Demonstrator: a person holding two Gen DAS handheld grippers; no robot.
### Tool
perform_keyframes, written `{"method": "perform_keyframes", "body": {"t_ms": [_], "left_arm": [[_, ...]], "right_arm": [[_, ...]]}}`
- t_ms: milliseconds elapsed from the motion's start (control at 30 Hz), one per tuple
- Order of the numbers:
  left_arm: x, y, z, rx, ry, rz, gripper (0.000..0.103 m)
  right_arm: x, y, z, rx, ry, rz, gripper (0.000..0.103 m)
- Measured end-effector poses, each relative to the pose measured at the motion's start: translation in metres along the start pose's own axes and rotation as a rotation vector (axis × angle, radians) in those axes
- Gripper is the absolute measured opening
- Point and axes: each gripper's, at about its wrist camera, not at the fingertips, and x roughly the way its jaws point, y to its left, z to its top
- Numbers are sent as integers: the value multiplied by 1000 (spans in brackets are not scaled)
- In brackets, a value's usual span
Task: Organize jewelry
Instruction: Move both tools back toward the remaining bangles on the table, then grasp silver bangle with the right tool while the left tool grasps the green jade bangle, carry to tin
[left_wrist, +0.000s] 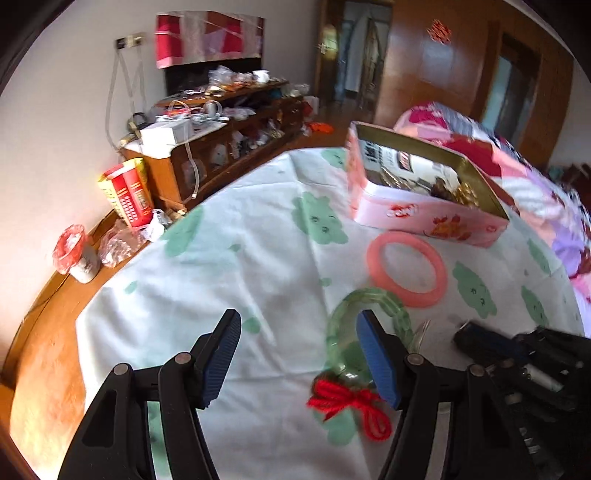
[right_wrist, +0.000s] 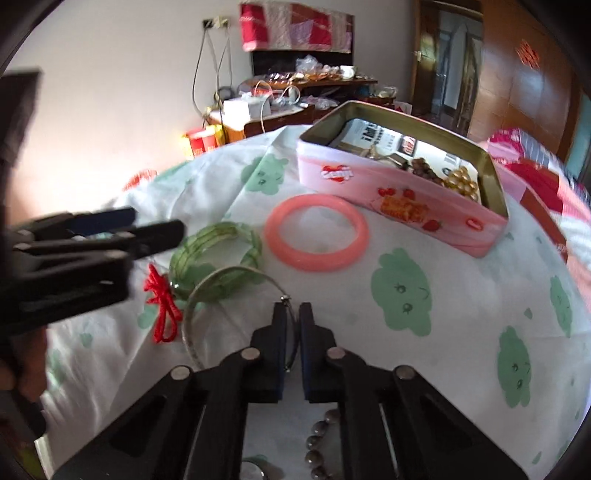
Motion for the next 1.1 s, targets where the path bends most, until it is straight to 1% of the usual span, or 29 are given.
{"method": "perform_keyframes", "body": {"t_ms": [33,67,100,133,200,233,267,333,400,467,500,533,600,667,733,767,867,933,967,1000,1033,1067,1100], "left_arm": [[3,-4,0,21,7,-1,66],[9,-9,0,51,21,16,62],[12,-11,-1,65,38,22,54],[18,-14,-1,83,68,20,40],[17,-18,0,101,69,11,19],[17,-19,1,103,67,11,10],[18,-18,1,98,66,13,7],[18,-18,1,88,61,13,6],[12,-15,2,58,26,4,6],[-5,-10,3,15,-65,-30,6],[-17,-8,2,-6,-135,-44,6],[-26,-7,2,-20,-180,-49,6],[-40,-7,1,-44,-243,-66,6],[-48,-8,0,-66,-283,-90,6],[-53,-7,0,-87,-304,-101,6],[-54,-7,0,-98,-307,-111,6],[-54,-4,-2,-120,-305,-123,6],[-51,-5,-2,-129,-295,-132,6],[-50,-4,-2,-131,-292,-134,6],[-48,-4,-2,-129,-290,-132,6],[-48,-4,-2,-127,-290,-128,6],[-48,-4,-2,-125,-291,-123,6],[-48,-4,-2,-126,-293,-123,6]], "right_arm": [[-5,-5,0,25,-29,7,10],[-13,-10,-1,51,-69,15,10],[-20,-14,-1,71,-113,15,9],[-25,-16,-2,83,-143,10,9],[-34,-21,-2,103,-194,-13,9],[-37,-22,-1,114,-211,-19,9],[-38,-24,0,128,-227,-27,9],[-42,-29,2,154,-256,-35,9],[-48,-33,2,170,-288,-44,9],[-55,-36,1,178,-315,-42,9],[-58,-39,2,190,-332,-37,9],[-61,-42,2,203,-343,-31,9],[-63,-49,1,229,-351,-32,9],[-62,-58,1,259,-340,-53,9],[-59,-73,-2,308,-316,-57,9],[-55,-80,-3,327,-291,-43,10],[-39,-95,-6,361,-174,-14,11],[-34,-94,-7,354,-130,24,19],[-29,-90,-5,330,-101,40,35],[-25,-84,-5,308,-84,44,64],[-23,-79,-4,284,-76,42,75],[-22,-72,-3,253,-79,34,81],[-21,-65,-2,216,-78,27,81]]}}
